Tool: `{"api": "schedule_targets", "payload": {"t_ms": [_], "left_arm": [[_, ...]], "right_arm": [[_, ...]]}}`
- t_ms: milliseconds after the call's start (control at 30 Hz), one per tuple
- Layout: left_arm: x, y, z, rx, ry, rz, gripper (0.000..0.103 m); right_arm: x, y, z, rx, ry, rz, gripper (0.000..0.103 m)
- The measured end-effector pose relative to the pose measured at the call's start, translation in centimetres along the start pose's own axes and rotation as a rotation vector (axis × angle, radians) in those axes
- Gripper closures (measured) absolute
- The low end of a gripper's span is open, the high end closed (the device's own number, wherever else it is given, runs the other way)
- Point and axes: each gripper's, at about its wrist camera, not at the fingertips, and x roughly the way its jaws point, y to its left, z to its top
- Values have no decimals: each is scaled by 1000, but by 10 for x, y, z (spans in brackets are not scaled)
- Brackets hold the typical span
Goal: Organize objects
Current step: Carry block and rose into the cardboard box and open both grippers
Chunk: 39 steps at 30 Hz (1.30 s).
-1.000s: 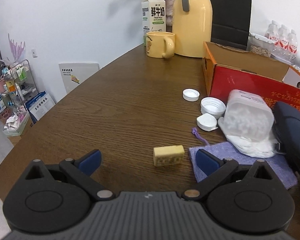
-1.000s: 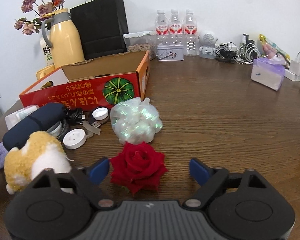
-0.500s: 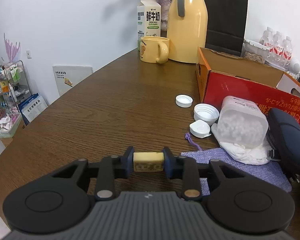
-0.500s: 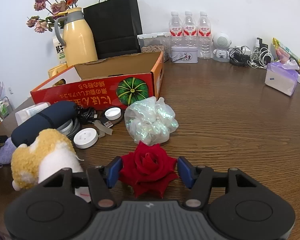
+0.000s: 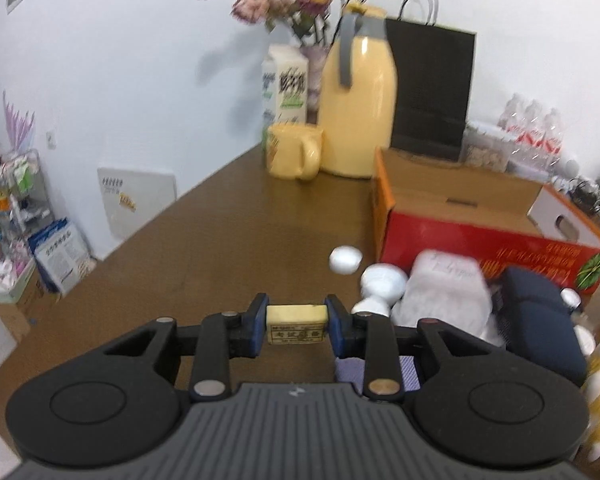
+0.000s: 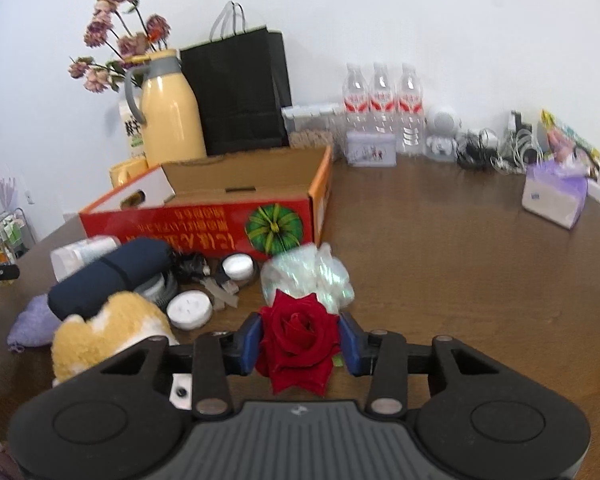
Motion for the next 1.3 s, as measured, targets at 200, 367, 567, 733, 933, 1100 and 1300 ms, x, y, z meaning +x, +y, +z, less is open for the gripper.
{"api": "schedule_targets", "payload": {"t_ms": [200, 367, 567, 733, 933, 1100, 1300], "left_arm": [[-1, -23, 39, 37, -85, -57, 72], [13, -57, 77, 78, -136, -111, 72], [55, -106, 108, 133, -88, -136, 72], [94, -142, 116, 169, -8, -128, 72], [133, -162, 110, 179, 87, -96, 72], [153, -169, 101, 189, 142, -68, 72], [165, -174, 91, 211, 177, -56, 72]], "right_arm": [[-4, 16, 33, -68, -84, 36, 64], [10, 33, 77, -119, -155, 70, 64], [57, 57, 130, -149, -154, 84, 64], [113, 72, 148, -118, -65, 80, 64], [172, 81, 145, -99, 45, 29, 64], [202, 83, 137, -92, 105, -5, 64], [224, 82, 126, -85, 168, -24, 64]]}}
